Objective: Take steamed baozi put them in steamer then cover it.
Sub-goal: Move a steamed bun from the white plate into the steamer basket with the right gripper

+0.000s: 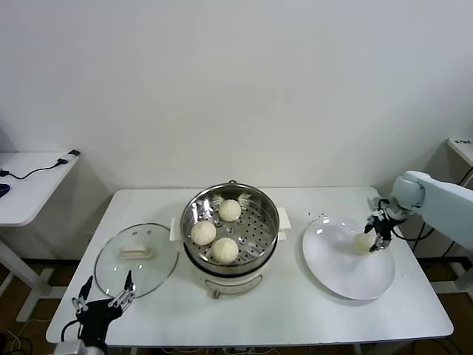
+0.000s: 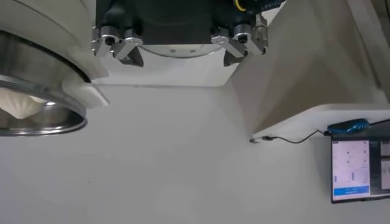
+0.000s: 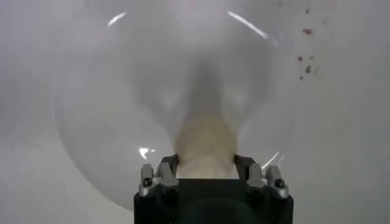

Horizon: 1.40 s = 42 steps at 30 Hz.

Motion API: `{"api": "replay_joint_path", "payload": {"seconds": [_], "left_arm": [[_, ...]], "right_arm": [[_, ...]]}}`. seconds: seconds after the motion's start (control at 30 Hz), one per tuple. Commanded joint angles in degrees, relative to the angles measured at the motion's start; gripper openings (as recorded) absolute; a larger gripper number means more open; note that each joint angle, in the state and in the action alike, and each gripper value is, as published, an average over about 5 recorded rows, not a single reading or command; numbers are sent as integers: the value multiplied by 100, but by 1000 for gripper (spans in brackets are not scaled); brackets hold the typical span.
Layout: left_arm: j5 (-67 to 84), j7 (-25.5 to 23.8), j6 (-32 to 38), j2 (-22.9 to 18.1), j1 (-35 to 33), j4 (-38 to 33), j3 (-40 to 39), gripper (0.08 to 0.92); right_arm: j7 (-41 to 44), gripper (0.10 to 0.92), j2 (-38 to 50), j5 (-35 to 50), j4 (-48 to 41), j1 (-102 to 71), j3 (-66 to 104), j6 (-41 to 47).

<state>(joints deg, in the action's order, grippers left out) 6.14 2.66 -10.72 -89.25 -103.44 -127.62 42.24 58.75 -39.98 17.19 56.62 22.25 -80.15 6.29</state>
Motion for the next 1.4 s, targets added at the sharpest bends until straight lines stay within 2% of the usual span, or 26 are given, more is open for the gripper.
{"api": "replay_joint_path", "payload": {"seconds": [0.03,0.17,0.33,0.53,0.87,1.4], "left_arm": [[2,0,2,6,-6,2,5,823],[-23,-2,1,7,9,1,-22,823],[-59,-12,-40,20,83,1,-45,823],[-89,-23,-102,14,218,1,-86,823],[-86,-36,-220,24,364,2,-112,823],[-31,-54,-257,71,341,3,-56,823]], "right_arm": [[107,639,-20,1620,1513,2745,-1699,112],[48,642,-395,2565,2284,3829,-2205,422],[-431,641,-1047,3654,3148,4414,-2281,949],[-1156,641,-1839,4366,3474,4084,-1983,1467],[-1772,637,-2597,4001,2974,2611,-1639,1846],[-1935,641,-2283,3276,2611,1967,-1676,1937]]}}
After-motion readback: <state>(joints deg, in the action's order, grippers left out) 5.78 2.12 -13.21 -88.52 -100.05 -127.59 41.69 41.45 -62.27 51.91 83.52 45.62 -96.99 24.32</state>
